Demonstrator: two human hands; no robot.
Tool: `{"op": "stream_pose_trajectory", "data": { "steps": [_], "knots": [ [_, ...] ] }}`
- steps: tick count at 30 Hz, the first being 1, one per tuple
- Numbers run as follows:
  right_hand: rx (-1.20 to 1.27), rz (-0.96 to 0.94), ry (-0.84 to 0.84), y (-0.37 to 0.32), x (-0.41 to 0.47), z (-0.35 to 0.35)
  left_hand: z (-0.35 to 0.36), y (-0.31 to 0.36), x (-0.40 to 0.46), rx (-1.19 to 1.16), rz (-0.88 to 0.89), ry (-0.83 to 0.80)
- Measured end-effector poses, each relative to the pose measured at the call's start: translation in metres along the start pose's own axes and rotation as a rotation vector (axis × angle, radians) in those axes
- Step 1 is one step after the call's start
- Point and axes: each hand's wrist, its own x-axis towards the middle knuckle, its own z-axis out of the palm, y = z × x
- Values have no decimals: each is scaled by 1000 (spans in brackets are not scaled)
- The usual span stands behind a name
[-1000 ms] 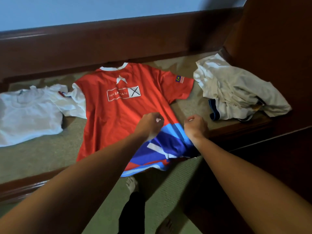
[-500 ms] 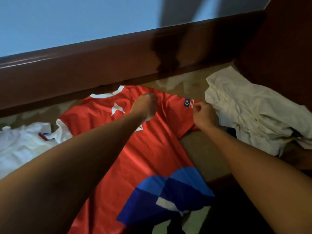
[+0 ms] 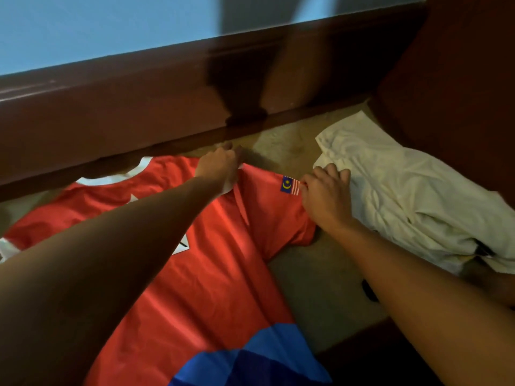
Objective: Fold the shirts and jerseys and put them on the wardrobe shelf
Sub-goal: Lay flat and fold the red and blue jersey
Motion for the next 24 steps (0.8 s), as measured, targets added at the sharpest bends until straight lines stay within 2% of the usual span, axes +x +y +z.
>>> {"op": "stream_pose_trajectory", "data": {
  "steps": [5, 11, 14, 16, 18, 21, 24],
  "knots": [
    [-86, 48, 13, 20, 15, -2, -2, 16, 26, 11, -31, 102],
    [-42, 110, 56, 25, 25, -1, 13, 26, 21, -2, -88, 206],
    [0, 122, 14, 27, 15, -1, 19, 37, -3, 14, 147, 328],
    [-11, 116, -11, 29, 8, 1, 30, 48, -24, -70, 369, 303],
    [-27, 90, -3, 32, 6, 4, 44, 56, -44, -27, 466, 227],
    [-53, 50, 21, 37, 14, 6, 61, 66, -57, 43, 432, 179],
    [-104, 22, 17, 45, 31, 6, 67, 71, -57, 5, 363, 89]
  ]
}}
